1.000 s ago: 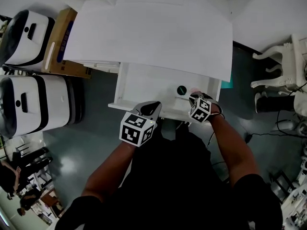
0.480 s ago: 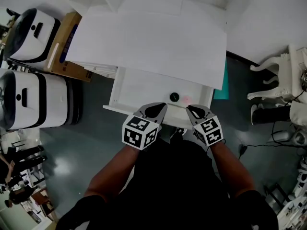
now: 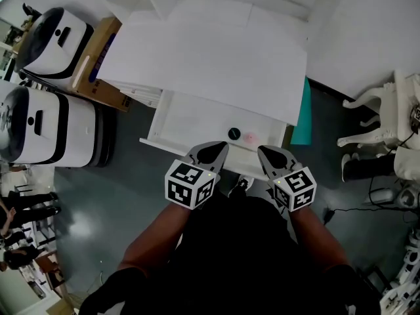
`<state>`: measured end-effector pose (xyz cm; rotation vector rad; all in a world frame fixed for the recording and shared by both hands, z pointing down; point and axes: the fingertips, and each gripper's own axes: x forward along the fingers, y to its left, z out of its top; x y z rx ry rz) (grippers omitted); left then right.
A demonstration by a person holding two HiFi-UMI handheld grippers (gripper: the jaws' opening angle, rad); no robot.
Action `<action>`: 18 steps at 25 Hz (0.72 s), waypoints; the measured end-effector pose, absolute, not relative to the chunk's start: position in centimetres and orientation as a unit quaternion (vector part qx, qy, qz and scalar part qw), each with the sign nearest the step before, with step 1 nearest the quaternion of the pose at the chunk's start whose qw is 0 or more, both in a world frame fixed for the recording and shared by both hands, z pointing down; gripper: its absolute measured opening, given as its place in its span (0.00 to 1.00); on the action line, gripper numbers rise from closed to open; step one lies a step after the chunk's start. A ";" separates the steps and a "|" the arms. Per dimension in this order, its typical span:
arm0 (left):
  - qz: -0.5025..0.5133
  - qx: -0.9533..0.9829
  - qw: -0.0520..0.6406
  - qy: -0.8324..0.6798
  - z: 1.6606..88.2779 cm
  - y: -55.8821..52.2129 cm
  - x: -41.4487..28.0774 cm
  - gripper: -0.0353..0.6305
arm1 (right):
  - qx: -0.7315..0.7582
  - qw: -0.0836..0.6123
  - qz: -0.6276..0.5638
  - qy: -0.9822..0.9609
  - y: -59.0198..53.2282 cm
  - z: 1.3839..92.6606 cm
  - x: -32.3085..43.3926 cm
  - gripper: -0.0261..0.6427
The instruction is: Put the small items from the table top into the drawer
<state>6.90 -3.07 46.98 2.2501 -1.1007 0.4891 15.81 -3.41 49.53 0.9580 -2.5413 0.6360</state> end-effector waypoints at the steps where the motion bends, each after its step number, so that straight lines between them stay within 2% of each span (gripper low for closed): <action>1: 0.185 0.844 0.289 -0.413 46.9 -2.8 6.9 0.06 | 0.342 0.171 0.225 -0.896 -3.4 49.1 15.9 0.08; 18: 0.196 0.874 0.263 -0.358 45.1 2.6 4.3 0.06 | 0.424 0.087 0.261 -0.863 2.8 45.3 14.7 0.08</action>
